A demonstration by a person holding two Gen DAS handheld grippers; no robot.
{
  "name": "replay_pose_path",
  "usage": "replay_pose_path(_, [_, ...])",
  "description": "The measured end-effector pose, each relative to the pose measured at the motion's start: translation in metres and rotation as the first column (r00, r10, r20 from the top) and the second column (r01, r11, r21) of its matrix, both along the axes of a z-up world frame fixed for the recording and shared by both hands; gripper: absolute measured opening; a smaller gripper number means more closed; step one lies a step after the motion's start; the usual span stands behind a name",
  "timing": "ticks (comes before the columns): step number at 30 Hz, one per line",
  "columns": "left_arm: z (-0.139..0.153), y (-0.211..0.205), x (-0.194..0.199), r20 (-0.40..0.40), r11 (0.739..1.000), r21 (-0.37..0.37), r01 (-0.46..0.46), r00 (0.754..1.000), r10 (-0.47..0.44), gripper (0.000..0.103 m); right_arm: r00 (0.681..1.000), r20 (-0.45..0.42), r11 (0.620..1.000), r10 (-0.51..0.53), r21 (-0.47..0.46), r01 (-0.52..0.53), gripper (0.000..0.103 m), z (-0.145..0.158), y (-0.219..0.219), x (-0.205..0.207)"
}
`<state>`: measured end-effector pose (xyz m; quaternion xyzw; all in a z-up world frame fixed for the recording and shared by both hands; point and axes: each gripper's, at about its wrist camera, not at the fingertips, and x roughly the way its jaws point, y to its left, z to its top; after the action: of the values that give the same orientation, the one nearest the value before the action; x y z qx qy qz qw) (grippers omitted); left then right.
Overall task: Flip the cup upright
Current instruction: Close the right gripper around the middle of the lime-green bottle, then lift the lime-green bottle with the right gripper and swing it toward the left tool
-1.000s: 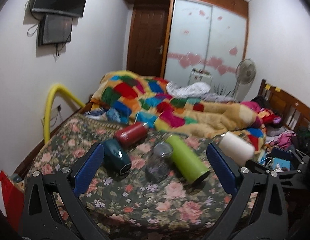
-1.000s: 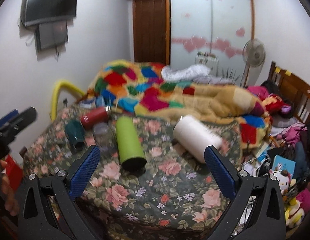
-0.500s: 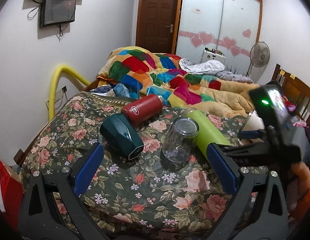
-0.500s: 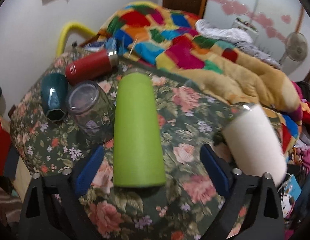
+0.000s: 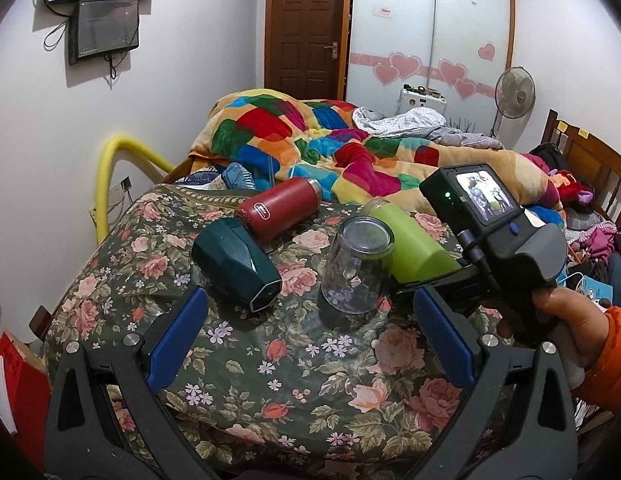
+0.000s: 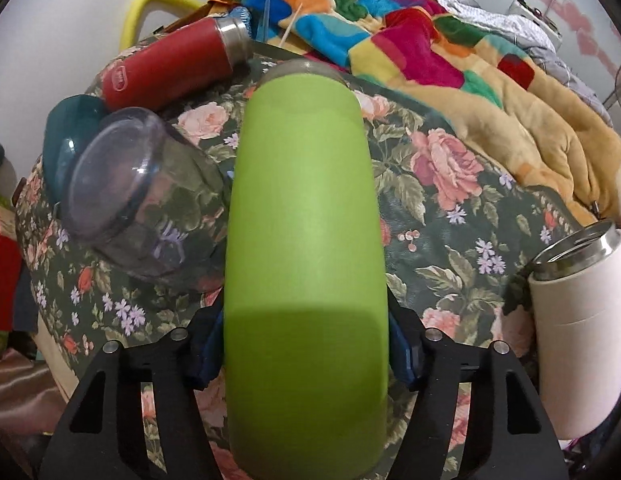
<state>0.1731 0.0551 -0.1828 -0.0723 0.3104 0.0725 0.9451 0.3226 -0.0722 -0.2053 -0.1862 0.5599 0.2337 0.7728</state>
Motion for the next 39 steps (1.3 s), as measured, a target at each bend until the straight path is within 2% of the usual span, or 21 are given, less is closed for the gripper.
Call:
replay_pose_path(9, [0.011,0.006,-0.01,0.008,1.0,0.022,-0.01,1.0,0.01,0.103,1.0,0.016,0.999,-0.007,0.033,0.007,0.062,0.009,-0.008,-0.017])
replay_pose_path(22, [0.035,-0.013,-0.028,0.065,0.999,0.028,0.015,0.998,-0.017,0.103,0.995,0.101,0.996,-0.004,0.087,-0.005,0.062,0.053,-0.041,-0.055])
replay_pose_path(29, [0.046,-0.028,-0.037,0.081,0.999,0.027,0.034,0.996,-0.036,0.103,0.988,0.15,0.988,-0.032,0.153,0.008,0.062,0.079,-0.07,-0.084])
replay_pose_path(35, [0.044,-0.041,-0.037,0.063,0.998,0.011,0.062,0.996,-0.063,0.103,0.979,0.194,0.982,-0.057,0.188,0.02,0.062,0.088,-0.095,-0.113])
replay_pose_path(39, [0.038,-0.051,-0.035,0.036,0.996,0.001,0.085,0.996,-0.085,0.103,0.973,0.218,0.981,-0.075,0.189,0.033,0.062,0.082,-0.107,-0.128])
